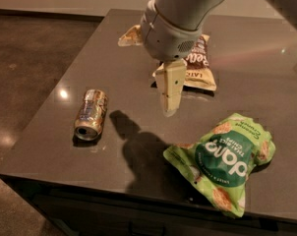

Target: Place orange can upright

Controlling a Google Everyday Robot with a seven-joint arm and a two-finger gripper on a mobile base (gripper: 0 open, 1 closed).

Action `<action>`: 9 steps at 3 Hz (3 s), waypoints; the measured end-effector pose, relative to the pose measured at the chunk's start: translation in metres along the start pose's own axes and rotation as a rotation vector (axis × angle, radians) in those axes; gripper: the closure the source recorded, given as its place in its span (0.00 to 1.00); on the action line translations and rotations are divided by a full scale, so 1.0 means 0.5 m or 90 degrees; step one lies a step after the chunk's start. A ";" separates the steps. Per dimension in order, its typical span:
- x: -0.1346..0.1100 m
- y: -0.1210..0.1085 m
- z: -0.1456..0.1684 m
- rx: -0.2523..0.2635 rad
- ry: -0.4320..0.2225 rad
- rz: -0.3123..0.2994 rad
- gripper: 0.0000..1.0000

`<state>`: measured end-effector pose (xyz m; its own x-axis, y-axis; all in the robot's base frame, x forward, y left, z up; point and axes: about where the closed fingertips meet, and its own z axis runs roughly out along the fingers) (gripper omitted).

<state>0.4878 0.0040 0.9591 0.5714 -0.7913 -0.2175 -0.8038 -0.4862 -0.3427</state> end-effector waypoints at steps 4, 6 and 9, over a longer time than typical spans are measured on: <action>-0.077 -0.025 0.133 -0.083 0.001 -0.253 0.00; -0.103 -0.032 0.215 -0.112 0.041 -0.334 0.00; -0.125 -0.025 0.240 -0.152 0.061 -0.397 0.00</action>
Offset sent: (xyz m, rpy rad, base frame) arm -0.0011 0.0480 -0.0383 -0.1116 -0.0431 0.3637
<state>0.4818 0.1039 0.8672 0.9319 -0.3604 0.0414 -0.3496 -0.9225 -0.1635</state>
